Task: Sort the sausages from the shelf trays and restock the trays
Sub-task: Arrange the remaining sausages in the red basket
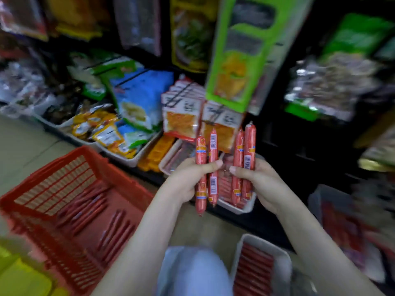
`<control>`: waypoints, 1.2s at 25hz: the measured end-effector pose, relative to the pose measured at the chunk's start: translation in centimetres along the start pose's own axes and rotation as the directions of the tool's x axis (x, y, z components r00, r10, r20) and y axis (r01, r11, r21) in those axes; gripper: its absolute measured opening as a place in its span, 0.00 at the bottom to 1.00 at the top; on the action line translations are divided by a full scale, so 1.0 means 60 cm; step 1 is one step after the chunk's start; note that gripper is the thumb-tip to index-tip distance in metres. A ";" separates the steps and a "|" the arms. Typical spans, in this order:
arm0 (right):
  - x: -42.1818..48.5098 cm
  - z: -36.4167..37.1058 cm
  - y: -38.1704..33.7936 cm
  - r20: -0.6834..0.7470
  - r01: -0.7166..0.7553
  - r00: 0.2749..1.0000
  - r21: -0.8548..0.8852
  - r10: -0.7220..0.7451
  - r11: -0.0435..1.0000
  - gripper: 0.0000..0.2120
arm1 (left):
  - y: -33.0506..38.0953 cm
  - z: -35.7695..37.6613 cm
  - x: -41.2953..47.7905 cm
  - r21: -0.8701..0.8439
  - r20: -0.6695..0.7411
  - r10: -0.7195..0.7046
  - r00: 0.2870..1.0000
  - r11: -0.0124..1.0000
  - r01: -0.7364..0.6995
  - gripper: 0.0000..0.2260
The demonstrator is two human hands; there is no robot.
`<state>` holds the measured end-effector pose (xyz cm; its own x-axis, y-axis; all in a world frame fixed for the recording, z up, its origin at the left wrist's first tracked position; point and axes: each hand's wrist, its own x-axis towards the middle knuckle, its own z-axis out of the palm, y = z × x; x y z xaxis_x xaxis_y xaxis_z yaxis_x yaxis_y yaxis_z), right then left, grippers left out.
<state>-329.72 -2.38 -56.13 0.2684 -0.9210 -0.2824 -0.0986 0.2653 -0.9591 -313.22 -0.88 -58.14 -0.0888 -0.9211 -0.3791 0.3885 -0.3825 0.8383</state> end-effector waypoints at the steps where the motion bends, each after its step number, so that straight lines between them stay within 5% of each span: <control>1: -0.037 -0.036 -0.008 -0.033 0.017 0.999 0.004 -0.017 1.000 0.12 | -0.004 0.044 -0.005 0.038 0.051 -0.024 0.998 0.999 0.022 0.05; 6: -0.169 -0.182 0.042 -0.255 -0.043 0.967 -0.067 0.025 0.997 0.09 | -0.108 0.212 0.001 0.238 0.147 -0.228 0.962 0.953 0.190 0.07; 11: -0.190 -0.283 0.251 -0.458 -0.303 0.882 -0.363 0.114 0.881 0.09 | -0.284 0.236 0.039 0.141 -0.004 -0.493 0.870 0.861 0.488 0.03; 15: -0.155 -0.301 0.457 -0.380 -0.442 0.895 -0.679 0.235 0.586 0.14 | -0.389 0.167 0.078 0.074 -0.163 -0.625 0.764 0.764 0.641 0.04; 20: -0.081 -0.283 0.622 -0.232 -0.297 0.929 -0.932 0.287 0.206 0.22 | -0.491 0.107 0.133 -0.048 -0.291 -0.631 0.719 0.761 0.647 0.04; 27: 0.009 -0.297 0.729 -0.252 -0.297 0.910 -0.950 0.328 0.095 0.26 | -0.580 0.086 0.170 0.002 -0.287 -0.691 0.664 0.692 0.722 0.04; 30: -0.005 -0.306 0.734 -0.203 -0.272 0.913 -0.949 0.353 0.158 0.33 | -0.602 0.094 0.166 0.039 -0.251 -0.729 0.637 0.650 0.759 0.04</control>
<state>-351.72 4.36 -97.94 0.0156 -0.8051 -0.5929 -0.9982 0.0216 -0.0556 -333.32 3.34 -89.96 -0.1100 -0.2894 -0.9509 0.1496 -0.9506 0.2720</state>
